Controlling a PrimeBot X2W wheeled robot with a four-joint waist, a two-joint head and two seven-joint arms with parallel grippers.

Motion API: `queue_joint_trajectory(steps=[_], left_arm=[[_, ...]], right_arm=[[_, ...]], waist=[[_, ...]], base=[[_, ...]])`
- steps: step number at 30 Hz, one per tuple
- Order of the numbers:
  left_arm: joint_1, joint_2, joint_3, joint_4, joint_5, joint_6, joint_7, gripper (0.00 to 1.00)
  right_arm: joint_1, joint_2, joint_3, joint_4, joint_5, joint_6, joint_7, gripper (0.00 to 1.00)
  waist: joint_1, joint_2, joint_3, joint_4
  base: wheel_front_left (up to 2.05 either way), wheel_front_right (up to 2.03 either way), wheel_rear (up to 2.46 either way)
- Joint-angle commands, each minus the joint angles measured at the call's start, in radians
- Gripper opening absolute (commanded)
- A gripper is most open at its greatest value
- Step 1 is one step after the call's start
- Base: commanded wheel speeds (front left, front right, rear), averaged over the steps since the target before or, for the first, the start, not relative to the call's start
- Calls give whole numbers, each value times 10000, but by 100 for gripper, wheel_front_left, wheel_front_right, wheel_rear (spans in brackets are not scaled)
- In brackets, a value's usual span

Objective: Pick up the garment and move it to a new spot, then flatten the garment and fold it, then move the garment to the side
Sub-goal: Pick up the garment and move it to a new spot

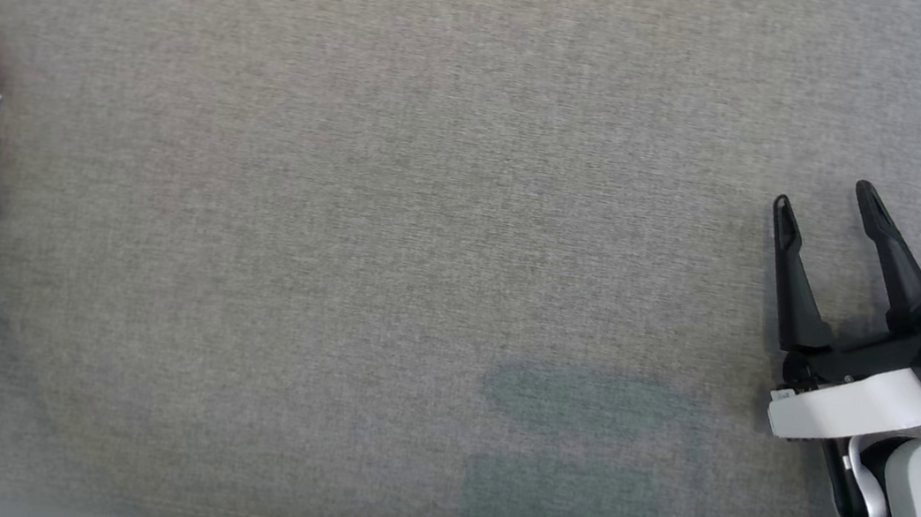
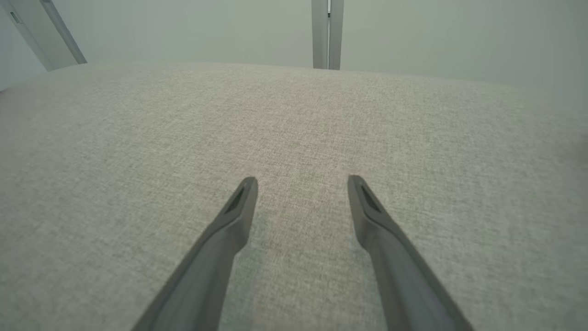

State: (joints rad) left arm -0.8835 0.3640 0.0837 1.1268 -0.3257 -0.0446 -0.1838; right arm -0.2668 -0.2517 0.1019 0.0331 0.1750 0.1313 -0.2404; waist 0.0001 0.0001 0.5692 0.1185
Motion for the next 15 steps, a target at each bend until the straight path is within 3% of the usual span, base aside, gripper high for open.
queue_joint_trajectory(steps=[1,9,15], left_arm=[[4,-189,-147,138,-24,-197,32,0],[76,-660,-853,-287,351,-694,-730,0],[498,-1500,-1830,-1192,702,-839,-814,0]], right_arm=[[-8,67,3,61,80,-15,-71,100],[-41,544,309,789,305,-15,-221,100],[-50,1000,519,1203,458,-15,-264,100]], waist=[[-1,-1,-7,-181],[-1,-1,-963,-305],[-1,-1,-1738,-721]], base=[[0,0,0],[0,0,0],[0,0,0]])
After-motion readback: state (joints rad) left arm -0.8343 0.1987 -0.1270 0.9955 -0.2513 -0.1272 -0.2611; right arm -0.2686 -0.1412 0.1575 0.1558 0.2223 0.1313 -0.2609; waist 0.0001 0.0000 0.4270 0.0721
